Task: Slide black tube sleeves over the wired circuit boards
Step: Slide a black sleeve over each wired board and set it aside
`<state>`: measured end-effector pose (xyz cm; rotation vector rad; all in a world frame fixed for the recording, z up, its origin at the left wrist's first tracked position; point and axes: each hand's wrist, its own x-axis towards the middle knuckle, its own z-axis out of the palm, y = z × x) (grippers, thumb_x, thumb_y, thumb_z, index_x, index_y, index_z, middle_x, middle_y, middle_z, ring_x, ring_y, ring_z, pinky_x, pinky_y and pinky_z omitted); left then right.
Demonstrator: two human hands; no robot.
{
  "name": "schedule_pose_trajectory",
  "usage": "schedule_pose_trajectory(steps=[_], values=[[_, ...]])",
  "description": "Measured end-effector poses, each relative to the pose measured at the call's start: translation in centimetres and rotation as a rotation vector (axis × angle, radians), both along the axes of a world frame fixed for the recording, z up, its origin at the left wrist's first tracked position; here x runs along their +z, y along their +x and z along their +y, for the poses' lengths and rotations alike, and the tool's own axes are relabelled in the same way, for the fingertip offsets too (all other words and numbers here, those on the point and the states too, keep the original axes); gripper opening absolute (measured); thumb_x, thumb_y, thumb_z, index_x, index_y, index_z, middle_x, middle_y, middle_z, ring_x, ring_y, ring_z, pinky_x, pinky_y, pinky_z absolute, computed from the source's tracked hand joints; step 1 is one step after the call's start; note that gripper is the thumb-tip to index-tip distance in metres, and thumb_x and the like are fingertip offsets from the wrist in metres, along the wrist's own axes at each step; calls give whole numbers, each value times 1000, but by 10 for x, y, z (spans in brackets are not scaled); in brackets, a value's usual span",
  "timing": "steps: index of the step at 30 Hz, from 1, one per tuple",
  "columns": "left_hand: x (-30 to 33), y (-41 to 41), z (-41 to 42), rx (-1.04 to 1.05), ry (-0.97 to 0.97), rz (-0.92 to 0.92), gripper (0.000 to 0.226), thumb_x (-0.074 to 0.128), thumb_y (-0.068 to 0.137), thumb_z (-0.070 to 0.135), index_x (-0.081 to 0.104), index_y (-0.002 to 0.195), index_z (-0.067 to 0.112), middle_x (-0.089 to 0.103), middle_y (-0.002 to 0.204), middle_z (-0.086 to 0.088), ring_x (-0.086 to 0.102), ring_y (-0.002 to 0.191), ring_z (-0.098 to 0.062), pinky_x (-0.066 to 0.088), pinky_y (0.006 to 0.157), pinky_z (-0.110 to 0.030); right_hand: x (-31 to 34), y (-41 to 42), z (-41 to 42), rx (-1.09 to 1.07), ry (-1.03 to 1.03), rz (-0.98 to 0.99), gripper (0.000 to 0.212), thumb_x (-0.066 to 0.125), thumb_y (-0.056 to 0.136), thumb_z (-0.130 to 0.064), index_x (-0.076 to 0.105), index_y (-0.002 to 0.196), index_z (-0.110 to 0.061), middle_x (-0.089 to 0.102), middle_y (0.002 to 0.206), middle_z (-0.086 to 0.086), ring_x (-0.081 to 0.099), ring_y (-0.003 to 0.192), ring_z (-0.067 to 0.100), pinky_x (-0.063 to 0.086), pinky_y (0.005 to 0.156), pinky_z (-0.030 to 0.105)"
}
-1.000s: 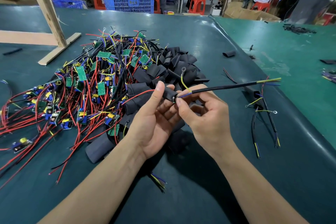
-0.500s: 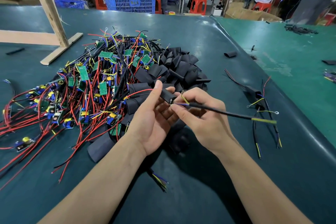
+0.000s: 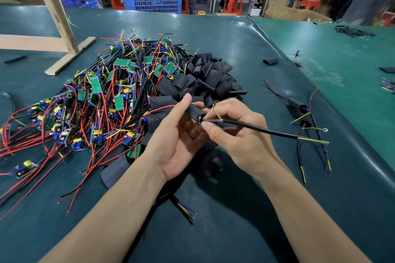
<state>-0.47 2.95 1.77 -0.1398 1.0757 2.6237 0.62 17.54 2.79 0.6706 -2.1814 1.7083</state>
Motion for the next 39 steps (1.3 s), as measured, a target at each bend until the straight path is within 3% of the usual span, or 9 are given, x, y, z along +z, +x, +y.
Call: schedule_pose_trajectory(steps=[4, 8, 11, 13, 16, 18, 23, 35, 39], values=[[2, 3, 3, 5, 15, 20, 20, 66, 85, 33, 74, 81, 16, 71, 78, 1, 66, 69, -14, 42, 110, -46, -1, -1, 1, -31, -22, 7, 17, 74, 80, -6, 70, 81, -22, 61, 100, 0, 66, 95, 13, 54, 74, 30], [0, 4, 5, -9, -2, 14, 28, 63, 89, 36, 75, 72, 18, 66, 76, -2, 64, 68, -15, 59, 72, -31, -2, -2, 1, 24, -60, 16, 16, 74, 81, -1, 70, 83, -17, 64, 106, 3, 66, 105, 15, 55, 75, 21], [2, 5, 7, 50, -57, 16, 27, 68, 81, 35, 71, 60, 17, 61, 71, 0, 62, 66, -13, 56, 83, -35, -5, -3, 0, -1, -37, 14, 14, 72, 80, -2, 69, 82, -15, 65, 106, 1, 66, 105, 19, 59, 74, 32], [2, 6, 11, 140, -148, 56, 18, 70, 80, 31, 70, 76, 14, 60, 74, -3, 60, 64, -12, 55, 86, -37, -7, -4, -1, -56, 33, 83, 9, 72, 79, -2, 68, 81, -10, 65, 104, 1, 65, 101, 17, 56, 77, 34], [0, 6, 17, 359, -261, 110, 18, 64, 93, 21, 63, 78, 11, 61, 61, 1, 59, 49, -8, 53, 52, -22, -10, -6, -3, -160, 188, 262, 5, 73, 78, -1, 71, 82, -1, 64, 101, 10, 64, 95, 18, 51, 83, 26], [0, 7, 18, 443, -266, 95, 19, 64, 94, 19, 60, 77, 10, 58, 60, 0, 59, 45, -8, 49, 45, -20, -11, -7, -3, -193, 221, 310, 4, 73, 79, 0, 70, 81, 1, 65, 100, 12, 63, 92, 18, 51, 82, 24], [-3, 10, 14, 638, -552, 351, 9, 67, 92, 9, 60, 86, 9, 65, 60, 4, 59, 50, -3, 48, 49, -16, -16, -5, -7, -190, 178, 276, 6, 74, 79, 2, 69, 83, 0, 67, 111, 12, 64, 101, 11, 48, 86, 18], [-6, 6, 15, 625, -607, 470, 9, 59, 96, 6, 60, 87, 5, 62, 60, 13, 56, 54, 3, 45, 54, -9, -16, -5, -6, -157, 48, 171, 5, 71, 80, -3, 69, 83, -6, 69, 102, 2, 65, 100, 9, 53, 83, 25], [-6, 9, 16, 610, -645, 548, 5, 60, 95, 8, 57, 93, 5, 65, 69, 10, 61, 62, -2, 49, 58, -14, -14, -5, -6, -168, 27, 149, 5, 72, 80, -8, 67, 81, -9, 68, 97, 4, 64, 95, 8, 48, 80, 16]])
